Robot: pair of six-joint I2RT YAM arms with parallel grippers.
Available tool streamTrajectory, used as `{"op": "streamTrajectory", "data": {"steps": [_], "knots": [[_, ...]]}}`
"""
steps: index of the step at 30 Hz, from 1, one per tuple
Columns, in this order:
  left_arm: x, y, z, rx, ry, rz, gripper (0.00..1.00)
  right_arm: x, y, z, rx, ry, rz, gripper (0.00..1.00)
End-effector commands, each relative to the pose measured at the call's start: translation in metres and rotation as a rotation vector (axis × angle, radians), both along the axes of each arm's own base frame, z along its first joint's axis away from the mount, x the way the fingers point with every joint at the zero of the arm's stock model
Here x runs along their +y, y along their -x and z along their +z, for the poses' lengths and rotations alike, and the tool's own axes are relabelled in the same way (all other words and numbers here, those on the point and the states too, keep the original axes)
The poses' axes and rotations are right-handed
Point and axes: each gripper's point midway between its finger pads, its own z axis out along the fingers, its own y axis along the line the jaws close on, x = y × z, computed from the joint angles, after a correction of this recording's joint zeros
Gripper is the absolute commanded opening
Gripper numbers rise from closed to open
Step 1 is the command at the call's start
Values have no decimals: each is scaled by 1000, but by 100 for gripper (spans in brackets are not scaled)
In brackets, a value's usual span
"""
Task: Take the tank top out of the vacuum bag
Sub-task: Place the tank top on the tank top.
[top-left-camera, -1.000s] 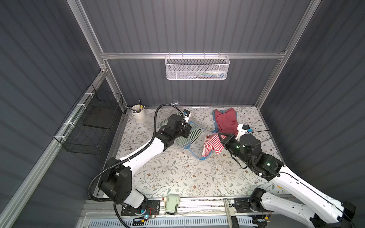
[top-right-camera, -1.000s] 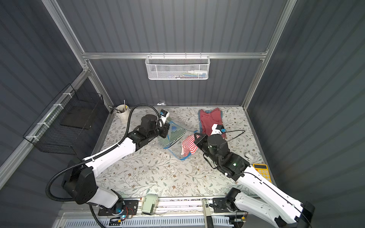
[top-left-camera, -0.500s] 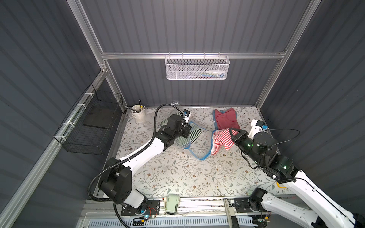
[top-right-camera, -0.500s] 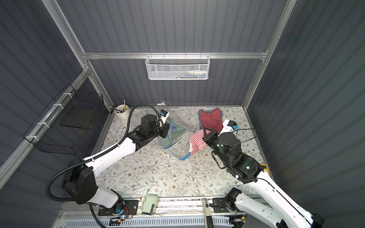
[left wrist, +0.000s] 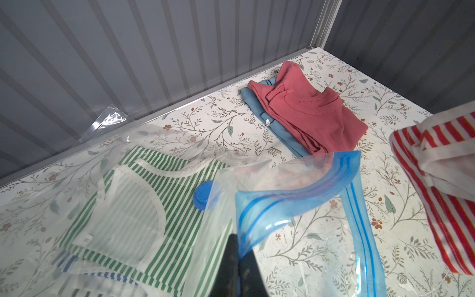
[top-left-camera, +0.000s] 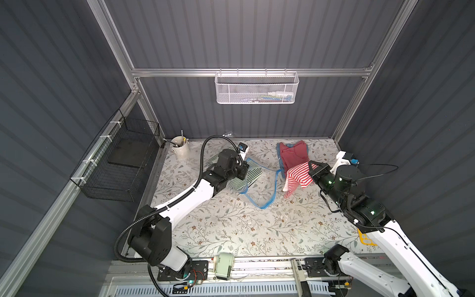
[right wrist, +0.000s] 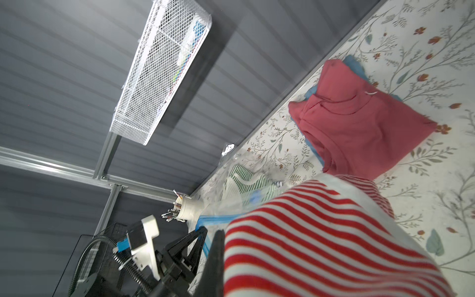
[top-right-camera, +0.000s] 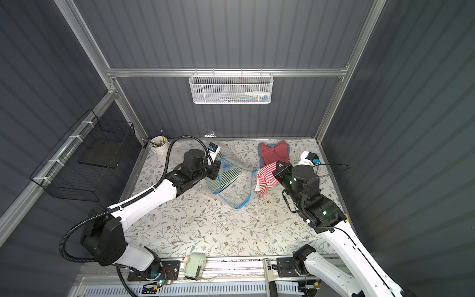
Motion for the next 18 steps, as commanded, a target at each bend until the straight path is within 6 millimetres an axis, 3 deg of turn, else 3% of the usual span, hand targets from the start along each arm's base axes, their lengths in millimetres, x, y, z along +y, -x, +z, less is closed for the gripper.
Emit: {"op": "streamTrajectory", "data": {"steps": [1, 18], "knots": [[2, -1, 15, -27, 4, 8, 0, -3, -9, 9, -29, -1, 15, 0], [10, -1, 22, -68, -39, 22, 0, -37, -90, 31, -70, -3, -42, 0]]}}
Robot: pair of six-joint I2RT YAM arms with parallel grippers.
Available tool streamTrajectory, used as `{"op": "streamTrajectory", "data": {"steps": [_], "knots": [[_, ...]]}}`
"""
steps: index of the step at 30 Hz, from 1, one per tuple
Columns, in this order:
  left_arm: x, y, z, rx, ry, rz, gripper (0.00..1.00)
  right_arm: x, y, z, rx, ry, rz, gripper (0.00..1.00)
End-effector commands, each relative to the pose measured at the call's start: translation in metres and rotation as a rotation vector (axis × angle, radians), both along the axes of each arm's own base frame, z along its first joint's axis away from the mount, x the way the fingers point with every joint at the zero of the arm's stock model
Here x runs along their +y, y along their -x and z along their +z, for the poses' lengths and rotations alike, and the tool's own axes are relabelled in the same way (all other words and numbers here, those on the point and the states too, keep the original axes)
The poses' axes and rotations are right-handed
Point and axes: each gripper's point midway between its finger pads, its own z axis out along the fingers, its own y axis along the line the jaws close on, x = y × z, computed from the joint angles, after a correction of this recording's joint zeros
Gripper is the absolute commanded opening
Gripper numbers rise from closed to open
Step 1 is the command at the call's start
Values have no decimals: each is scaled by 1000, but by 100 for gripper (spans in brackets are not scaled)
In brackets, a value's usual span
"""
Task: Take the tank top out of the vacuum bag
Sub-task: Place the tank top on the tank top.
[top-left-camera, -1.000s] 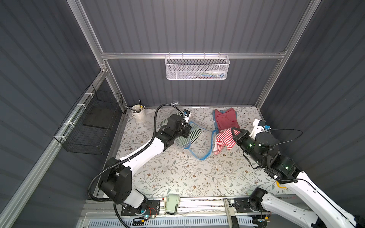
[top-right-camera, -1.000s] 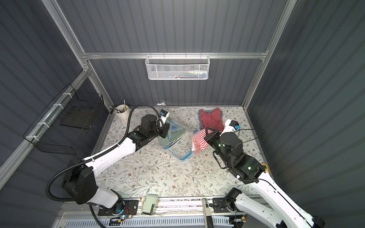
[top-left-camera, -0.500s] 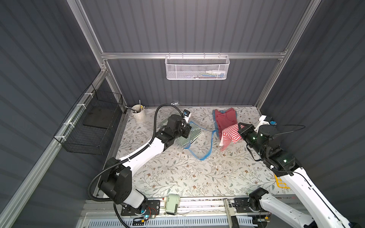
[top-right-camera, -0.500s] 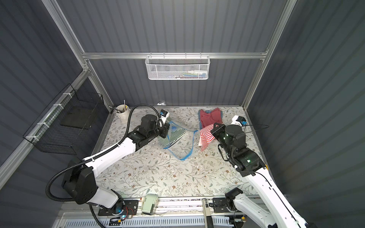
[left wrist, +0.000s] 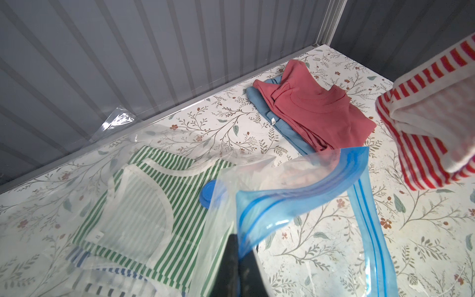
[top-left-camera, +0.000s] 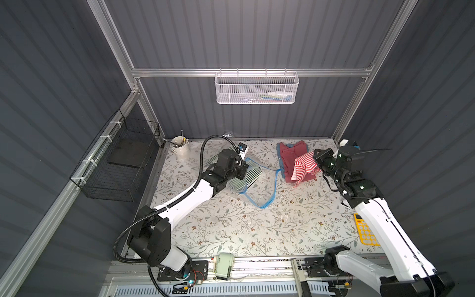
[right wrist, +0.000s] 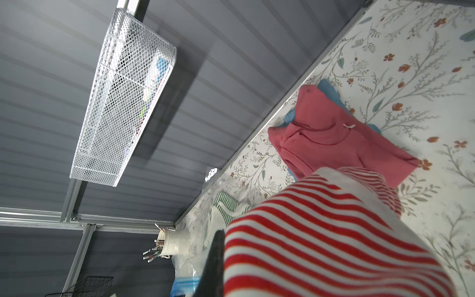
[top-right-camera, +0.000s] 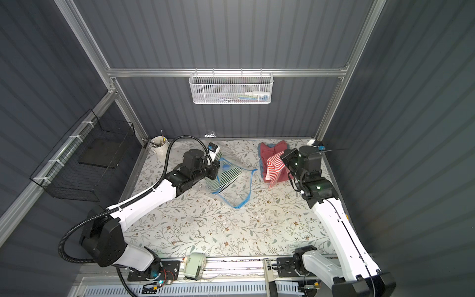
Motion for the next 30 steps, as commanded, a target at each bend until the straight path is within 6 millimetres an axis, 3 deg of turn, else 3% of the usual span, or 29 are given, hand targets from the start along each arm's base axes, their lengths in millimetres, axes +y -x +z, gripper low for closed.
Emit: {"op": "streamTrajectory", "data": {"steps": [1, 8, 16, 23, 30], "knots": [[4, 0, 17, -43, -16, 6, 0, 1, -22, 28, -95, 2, 28, 0], [5, -3, 12, -40, -36, 12, 0, -10, -70, 27, -155, -31, -2, 0], [6, -7, 2, -33, -63, 18, 0, -19, -115, 6, -162, -118, -13, 0], [7, -8, -1, -30, -75, 22, 0, -29, -147, 17, -184, -97, -29, 0], [5, -10, -6, -24, -85, 19, 0, -33, -187, 11, -212, -156, -50, 0]]}}
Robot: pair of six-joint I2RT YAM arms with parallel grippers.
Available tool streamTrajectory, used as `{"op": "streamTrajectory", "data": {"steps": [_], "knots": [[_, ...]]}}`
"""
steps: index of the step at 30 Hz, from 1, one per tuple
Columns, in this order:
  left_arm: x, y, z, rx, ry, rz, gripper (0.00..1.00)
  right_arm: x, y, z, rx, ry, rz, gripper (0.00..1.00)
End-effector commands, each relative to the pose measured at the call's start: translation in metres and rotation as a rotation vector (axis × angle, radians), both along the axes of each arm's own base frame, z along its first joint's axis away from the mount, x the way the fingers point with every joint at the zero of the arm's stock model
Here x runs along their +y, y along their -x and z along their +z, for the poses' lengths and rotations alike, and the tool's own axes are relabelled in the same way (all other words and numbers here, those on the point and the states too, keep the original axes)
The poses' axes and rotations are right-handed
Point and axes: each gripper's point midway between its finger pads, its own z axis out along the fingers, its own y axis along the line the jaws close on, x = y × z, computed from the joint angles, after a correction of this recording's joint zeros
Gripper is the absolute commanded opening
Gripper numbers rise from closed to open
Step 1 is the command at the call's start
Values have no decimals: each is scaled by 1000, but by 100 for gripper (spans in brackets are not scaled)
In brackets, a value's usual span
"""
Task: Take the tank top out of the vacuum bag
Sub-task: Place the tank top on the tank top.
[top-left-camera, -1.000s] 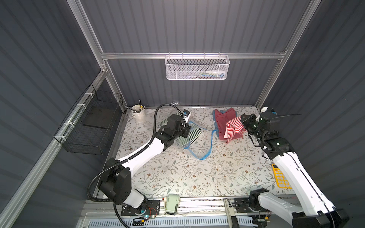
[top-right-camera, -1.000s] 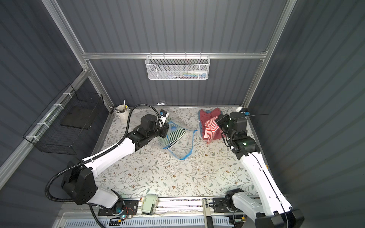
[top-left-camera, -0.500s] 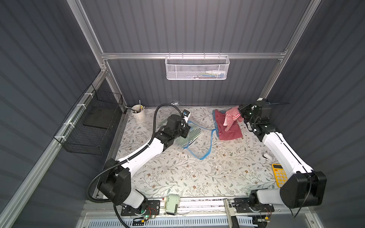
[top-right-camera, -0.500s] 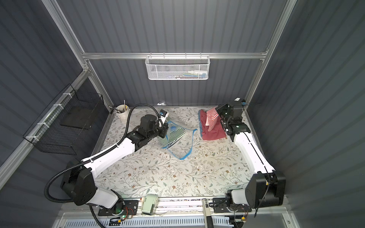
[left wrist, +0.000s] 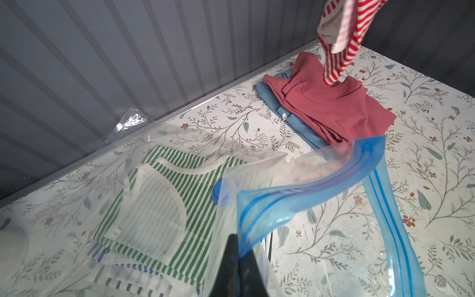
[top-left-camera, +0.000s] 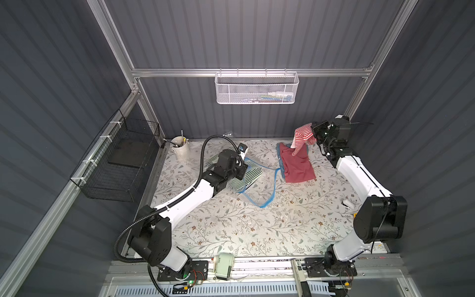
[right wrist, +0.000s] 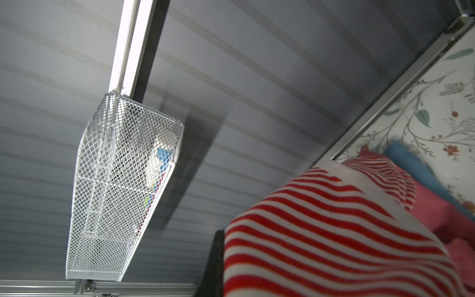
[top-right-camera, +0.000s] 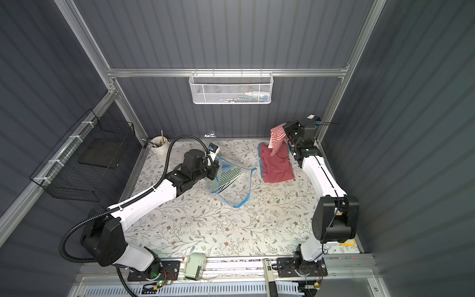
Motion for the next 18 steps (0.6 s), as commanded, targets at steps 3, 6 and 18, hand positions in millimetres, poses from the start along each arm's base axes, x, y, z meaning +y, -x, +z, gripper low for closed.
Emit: {"op": "streamTrajectory", "data": {"steps": [3, 6, 18], "knots": [[0, -7, -3, 0, -32, 6, 0, -2, -32, 14, -73, -46, -5, 0], [0, -8, -8, 9, -37, 7, 0, 0, -47, 13, -70, -56, 2, 0], [-6, -11, -23, 51, -36, -7, 0, 1, -90, -1, -62, -146, -16, 0]]}}
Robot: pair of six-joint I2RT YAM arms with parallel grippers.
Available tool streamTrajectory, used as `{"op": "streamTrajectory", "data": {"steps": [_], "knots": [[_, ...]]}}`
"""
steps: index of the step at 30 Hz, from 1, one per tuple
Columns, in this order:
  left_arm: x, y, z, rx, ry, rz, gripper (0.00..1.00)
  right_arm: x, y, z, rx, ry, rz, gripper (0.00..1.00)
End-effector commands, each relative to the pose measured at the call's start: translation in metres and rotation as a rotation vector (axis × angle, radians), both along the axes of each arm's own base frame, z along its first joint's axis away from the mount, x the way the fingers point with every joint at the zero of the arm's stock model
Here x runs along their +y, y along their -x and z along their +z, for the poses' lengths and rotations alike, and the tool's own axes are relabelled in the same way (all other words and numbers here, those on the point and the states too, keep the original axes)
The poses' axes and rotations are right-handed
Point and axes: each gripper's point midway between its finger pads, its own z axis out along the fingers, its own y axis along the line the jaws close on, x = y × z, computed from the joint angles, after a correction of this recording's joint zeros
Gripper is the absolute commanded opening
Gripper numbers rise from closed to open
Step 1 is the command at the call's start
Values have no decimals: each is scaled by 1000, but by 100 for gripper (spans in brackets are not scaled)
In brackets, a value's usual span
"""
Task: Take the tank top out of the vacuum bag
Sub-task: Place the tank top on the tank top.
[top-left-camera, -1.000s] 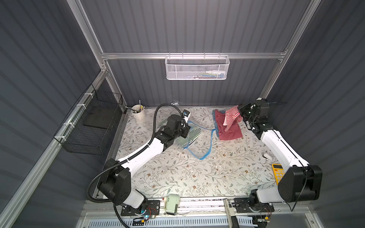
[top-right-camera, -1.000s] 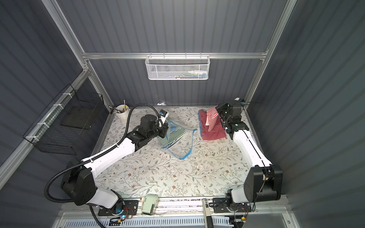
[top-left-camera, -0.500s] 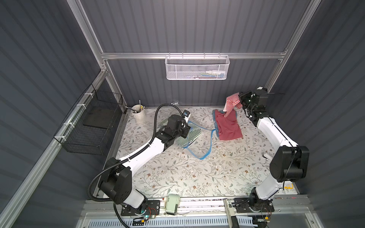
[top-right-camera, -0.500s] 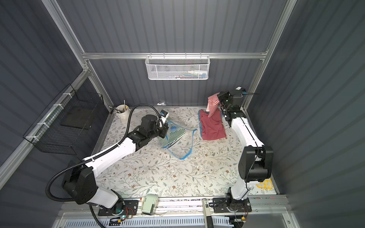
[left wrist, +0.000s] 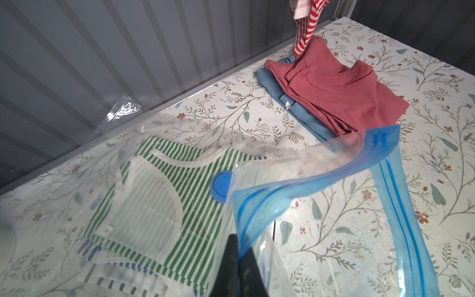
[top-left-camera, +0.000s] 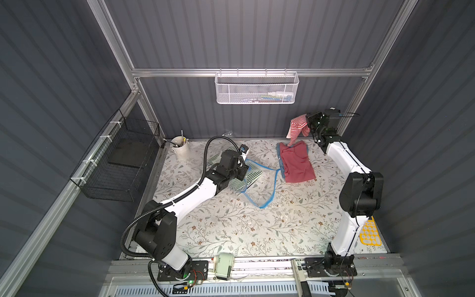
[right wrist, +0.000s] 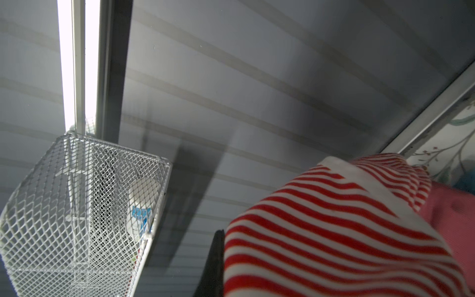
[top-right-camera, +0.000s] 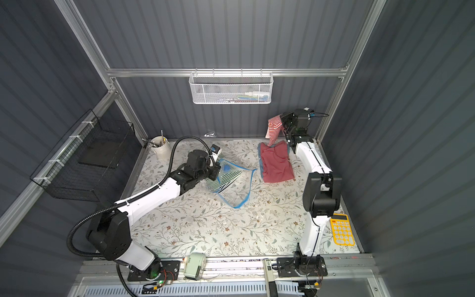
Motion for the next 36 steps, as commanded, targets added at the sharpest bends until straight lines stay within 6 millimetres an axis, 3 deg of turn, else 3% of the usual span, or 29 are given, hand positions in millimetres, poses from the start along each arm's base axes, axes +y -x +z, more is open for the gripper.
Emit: {"op": "streamTrajectory", "data": {"steps": [1, 8, 13, 18, 36], "knots": [[-1, -4, -1, 11, -8, -7, 0, 1, -10, 12, -51, -62, -8, 0], [-1, -4, -4, 15, -13, -7, 0, 20, -26, -4, -37, -73, 18, 0], [-2, -4, -3, 16, -11, -10, 0, 19, -23, -12, -27, -64, 7, 0], [-2, -3, -2, 16, -7, -13, 0, 16, -11, -18, -11, -50, 1, 0], [-4, -3, -1, 22, -1, -19, 0, 9, 54, -80, 138, -17, 57, 0]]}}
